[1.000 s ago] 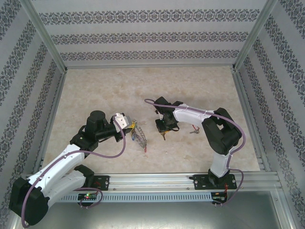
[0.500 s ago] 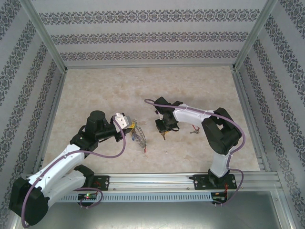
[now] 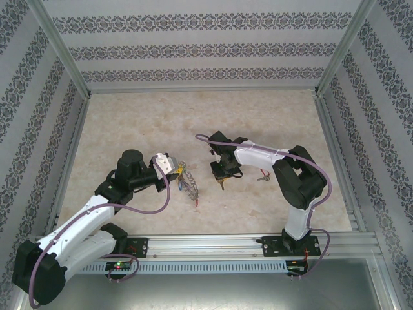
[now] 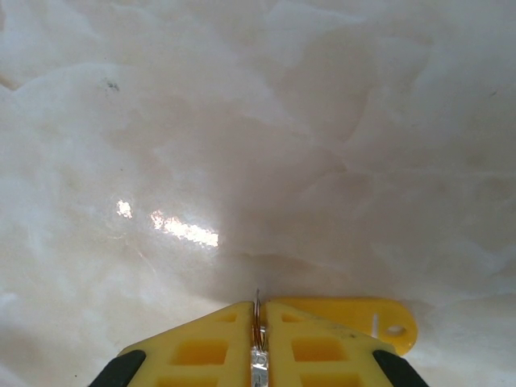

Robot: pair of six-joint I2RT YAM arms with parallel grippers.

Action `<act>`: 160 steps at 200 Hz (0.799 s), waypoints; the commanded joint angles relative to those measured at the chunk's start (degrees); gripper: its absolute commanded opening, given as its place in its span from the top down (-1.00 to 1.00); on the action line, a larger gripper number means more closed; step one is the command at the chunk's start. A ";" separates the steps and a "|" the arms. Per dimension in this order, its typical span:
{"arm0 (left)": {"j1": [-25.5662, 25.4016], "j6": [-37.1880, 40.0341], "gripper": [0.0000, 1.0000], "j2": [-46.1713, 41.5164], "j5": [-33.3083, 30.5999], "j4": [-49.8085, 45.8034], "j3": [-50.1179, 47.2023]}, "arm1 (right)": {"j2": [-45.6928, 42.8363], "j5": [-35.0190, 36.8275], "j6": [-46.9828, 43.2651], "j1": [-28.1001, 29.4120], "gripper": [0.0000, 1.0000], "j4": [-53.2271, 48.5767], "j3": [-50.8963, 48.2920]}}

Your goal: Put the keys on the keyring

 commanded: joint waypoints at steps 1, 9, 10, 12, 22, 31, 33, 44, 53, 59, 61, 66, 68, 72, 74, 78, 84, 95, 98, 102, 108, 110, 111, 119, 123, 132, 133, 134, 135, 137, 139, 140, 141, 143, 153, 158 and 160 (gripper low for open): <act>0.62 -0.03 1.00 -0.53 1.44 1.71 2.40 | 1.20 0.60 -0.68 -0.45 0.74 -0.81 1.22; 0.59 -0.07 1.00 -0.60 1.42 1.77 2.35 | 1.21 0.73 -0.68 -0.45 0.74 -0.81 1.35; 0.56 -0.08 1.00 -0.52 1.42 1.77 2.34 | 1.21 0.74 -0.73 -0.45 0.74 -0.81 1.35; 0.54 -0.04 1.00 -0.49 1.42 1.77 2.39 | 1.27 0.79 -0.70 -0.47 0.73 -0.81 1.35; 0.57 -0.06 1.00 -0.49 1.47 1.74 2.37 | 1.30 0.84 -0.68 -0.45 0.73 -0.73 1.44; 0.54 -0.03 1.00 -0.47 1.51 1.72 2.37 | 1.30 0.89 -0.69 -0.53 0.72 -0.73 1.53; 0.58 -0.04 1.00 -0.52 1.51 1.67 2.40 | 1.30 0.94 -0.66 -0.56 0.72 -0.75 1.53; 0.57 -0.01 1.00 -0.51 1.52 1.77 2.38 | 1.38 1.07 -0.68 -0.54 0.69 -0.72 1.62; 0.60 -0.06 1.00 -0.44 1.56 1.77 2.42 | 1.39 1.15 -0.69 -0.59 0.69 -0.74 1.71; 0.54 -0.05 1.00 -0.37 1.53 1.77 2.49 | 1.41 1.07 -0.68 -0.54 0.68 -0.72 1.71; 0.60 -0.05 1.00 -0.30 1.51 1.75 2.43 | 1.44 1.08 -0.68 -0.58 0.68 -0.68 1.71; 0.54 -0.04 1.00 -0.34 1.52 1.76 2.48 | 1.44 1.09 -0.68 -0.64 0.68 -0.64 1.71; 0.58 -0.05 1.00 -0.29 1.51 1.75 2.49 | 1.44 1.10 -0.68 -0.69 0.68 -0.64 1.71; 0.62 -0.01 1.00 -0.27 1.55 1.76 2.51 | 1.39 1.10 -0.68 -0.67 0.67 -0.64 1.71; 0.62 -0.06 1.00 -0.27 1.52 1.77 2.52 | 1.43 1.10 -0.71 -0.66 0.67 -0.64 1.71; 0.55 -0.07 1.00 -0.31 1.58 1.77 2.55 | 1.45 1.11 -0.64 -0.71 0.67 -0.64 1.78; 0.64 -0.03 1.00 -0.25 1.51 1.76 2.52 | 1.47 1.10 -0.69 -0.67 0.68 -0.72 1.84; 0.62 0.00 1.00 -0.19 1.55 1.79 2.51 | 1.46 0.94 -0.83 -0.63 0.73 -0.64 1.79; 0.57 -0.06 1.00 -0.14 1.52 1.77 2.58 | 1.45 0.97 -0.77 -0.65 0.73 -0.64 1.79; 0.61 -0.04 1.00 -0.17 1.51 1.79 2.54 | 1.43 0.93 -0.80 -0.62 0.74 -0.64 1.75; 0.62 0.00 1.00 -0.09 1.53 1.78 2.55 | 1.39 0.80 -0.90 -0.64 0.79 -0.68 1.71; 0.62 0.01 1.00 -0.07 1.52 1.79 2.62 | 1.39 0.80 -0.89 -0.63 0.81 -0.65 1.71; 0.58 0.01 1.00 -0.04 1.56 1.78 2.60 | 1.39 0.82 -0.92 -0.62 0.82 -0.64 1.66; 0.57 -0.05 1.00 -0.07 1.60 1.82 2.63 | 1.38 0.74 -0.86 -0.69 0.84 -0.69 1.62; 0.58 -0.03 1.00 -0.08 1.60 1.81 2.61 | 1.31 0.79 -0.89 -0.65 0.84 -0.88 1.70; 0.58 -0.07 1.00 -0.05 1.60 1.78 2.52 | 1.15 0.90 -0.95 -0.64 0.87 -0.86 1.55; 0.56 -0.03 1.00 -0.07 1.60 1.78 2.55 | 1.18 0.96 -0.99 -0.67 0.88 -0.83 1.54; 0.55 0.03 1.00 -0.04 1.60 1.77 2.57 | 1.11 0.94 -0.93 -0.65 0.88 -0.82 1.54; 0.54 0.02 1.00 0.02 1.60 1.77 2.58 | 1.07 0.98 -0.89 -0.68 0.88 -0.82 1.49; 0.54 0.06 1.00 0.04 1.60 1.79 2.52 | 1.04 1.00 -0.93 -0.64 0.88 -0.81 1.45; 0.56 -0.05 1.00 0.07 1.60 1.82 2.50 | 0.97 1.05 -0.88 -0.65 0.88 -0.77 1.45; 0.54 -0.02 1.00 0.08 1.60 1.80 2.55 | 0.91 1.08 -0.91 -0.64 0.88 -0.79 1.44; 0.54 -0.01 1.00 0.08 1.60 1.83 2.52 | 0.89 1.09 -0.89 -0.67 0.88 -0.85 1.40; 0.54 0.00 1.00 0.08 1.60 1.79 2.50 | 0.82 1.14 -0.89 -0.64 0.88 -0.82 1.37; 0.54 -0.02 1.00 0.01 1.76 1.84 2.67 | 0.39 1.02 -1.03 -0.72 0.93 -0.89 1.31; 0.62 -0.01 1.00 0.07 1.78 1.82 2.61 | 0.02 1.02 -1.04 -0.71 0.94 -0.96 1.22; 0.55 0.00 1.00 0.10 1.84 1.85 2.64 | -0.19 0.97 -1.04 -0.71 0.94 -0.92 1.15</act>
